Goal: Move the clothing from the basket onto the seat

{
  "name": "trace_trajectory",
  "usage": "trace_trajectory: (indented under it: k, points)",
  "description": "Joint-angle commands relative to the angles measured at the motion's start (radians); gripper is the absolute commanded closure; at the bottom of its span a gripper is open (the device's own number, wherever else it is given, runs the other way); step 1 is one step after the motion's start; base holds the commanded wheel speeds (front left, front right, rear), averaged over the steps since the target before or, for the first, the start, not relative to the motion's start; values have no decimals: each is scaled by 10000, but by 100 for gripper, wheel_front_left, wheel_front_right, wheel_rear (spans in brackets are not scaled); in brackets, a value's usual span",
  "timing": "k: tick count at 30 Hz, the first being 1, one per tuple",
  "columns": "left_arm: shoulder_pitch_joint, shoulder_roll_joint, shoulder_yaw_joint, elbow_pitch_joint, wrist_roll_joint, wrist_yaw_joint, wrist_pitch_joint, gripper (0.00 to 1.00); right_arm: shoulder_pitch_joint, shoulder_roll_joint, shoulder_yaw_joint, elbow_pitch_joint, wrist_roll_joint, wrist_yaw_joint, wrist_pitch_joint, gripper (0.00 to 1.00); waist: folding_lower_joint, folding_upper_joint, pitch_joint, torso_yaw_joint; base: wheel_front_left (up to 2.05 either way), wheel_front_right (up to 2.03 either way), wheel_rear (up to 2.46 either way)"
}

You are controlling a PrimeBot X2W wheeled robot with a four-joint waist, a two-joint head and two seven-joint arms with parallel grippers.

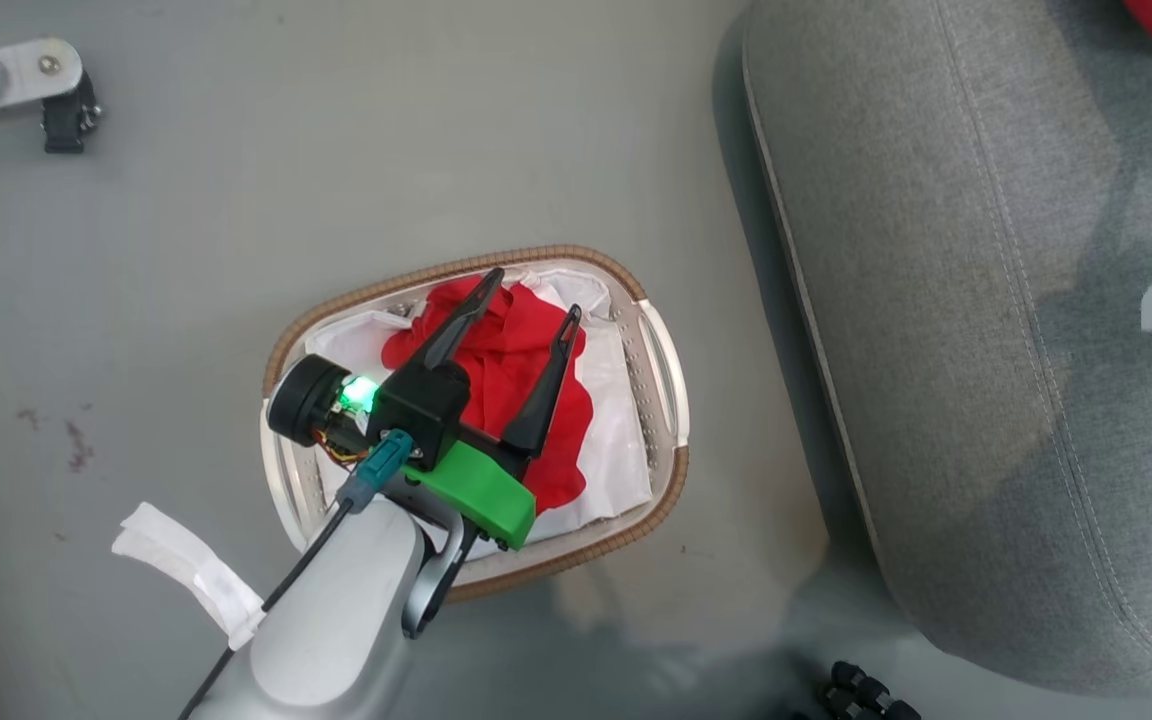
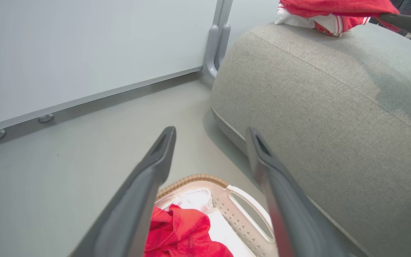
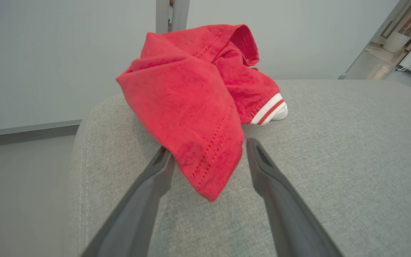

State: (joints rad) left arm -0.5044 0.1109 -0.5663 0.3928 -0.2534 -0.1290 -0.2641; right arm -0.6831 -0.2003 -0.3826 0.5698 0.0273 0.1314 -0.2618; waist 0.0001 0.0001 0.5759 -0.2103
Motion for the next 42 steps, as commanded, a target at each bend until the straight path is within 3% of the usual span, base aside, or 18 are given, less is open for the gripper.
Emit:
trace_trajectory:
  k: [1,18,31,42]
  points:
    - [163,-30,30,-27,-75,-27,-5,0,305,-57,11,-71,49,-14,-48,0,-1,-1,-337,131,0,0,0]
    - [1060,-505,872,-281,-500,-28,-5,0,718,-716,810,-95,-164,-14,-48,0,-1,-1,-2561,1101,0,0,0]
    - [2170,-594,2430,-174,-486,46,-5,0,1107,337,2439,-55,473,-14,-49,0,-1,-1,-3937,1958,0,0,0]
    - [3168,-600,3380,-338,-803,426,-4,0,2329,1306,2488,-912,764,-14,-49,0,-1,-1,-4393,2439,0,0,0]
